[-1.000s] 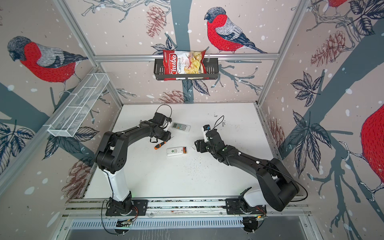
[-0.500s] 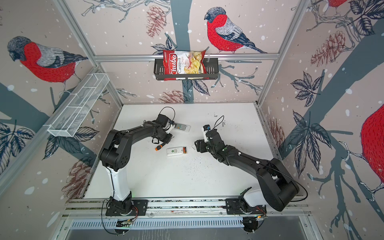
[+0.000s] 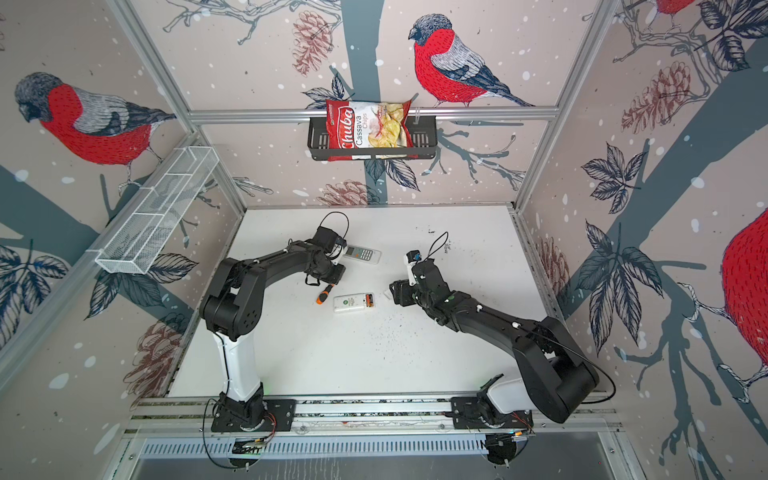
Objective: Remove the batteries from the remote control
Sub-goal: 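Close the left gripper on the screwdriver shaft near its handle, then lift the screwdriver upright with the left gripper while the right gripper approaches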
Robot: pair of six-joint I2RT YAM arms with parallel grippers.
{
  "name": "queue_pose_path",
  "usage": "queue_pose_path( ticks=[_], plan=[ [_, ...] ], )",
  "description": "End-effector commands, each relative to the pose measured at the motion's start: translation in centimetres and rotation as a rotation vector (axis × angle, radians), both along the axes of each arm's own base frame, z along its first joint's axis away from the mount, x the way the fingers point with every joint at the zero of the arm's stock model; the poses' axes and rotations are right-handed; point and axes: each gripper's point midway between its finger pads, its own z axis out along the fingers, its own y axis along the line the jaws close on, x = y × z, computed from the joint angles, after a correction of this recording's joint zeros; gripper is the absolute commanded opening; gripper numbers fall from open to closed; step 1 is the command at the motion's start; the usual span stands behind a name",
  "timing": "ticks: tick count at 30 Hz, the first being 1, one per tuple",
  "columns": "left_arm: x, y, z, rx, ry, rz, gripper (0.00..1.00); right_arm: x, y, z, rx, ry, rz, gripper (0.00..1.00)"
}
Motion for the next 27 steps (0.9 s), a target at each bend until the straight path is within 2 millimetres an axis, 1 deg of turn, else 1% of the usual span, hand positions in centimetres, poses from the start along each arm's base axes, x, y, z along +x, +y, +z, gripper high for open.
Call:
queue_pose_path(
  ticks=[1,5,9,13,17,20,24,27],
  plan=[
    [1.5,-0.4,2.9,-0.087,-0.051,0.108,0.00,0.5,0.1,1.3,0.054,-0.048,-0.007,0.73],
    [3.2,-0.5,7.1,-0.270,-0.117,0.256,0.00,0.5,-0.1,2.6,0.133,-0.080,0.000,0.75],
    [3.4,-1.1,10.5,-0.460,-0.180,0.380,0.00,0.2,0.0,4.9,0.252,-0.141,0.026,0.78],
    [2.9,-1.7,12.3,-0.610,-0.208,0.480,0.00,-0.5,0.7,6.7,0.356,-0.199,0.082,0.86],
    [1.8,-2.6,14.4,-0.783,-0.260,0.538,0.00,-1.2,1.7,8.2,0.440,-0.248,0.139,0.93],
    [0.8,-2.8,15.5,-0.910,-0.292,0.576,0.00,-1.5,1.9,9.3,0.498,-0.296,0.155,0.98],
    [0.0,-3.1,17.0,-1.032,-0.316,0.602,0.00,-1.7,3.1,10.6,0.557,-0.345,0.184,1.00],
    [-0.3,-3.5,18.0,-1.119,-0.328,0.613,0.00,-1.3,3.8,11.0,0.598,-0.350,0.198,0.99]
  ],
)
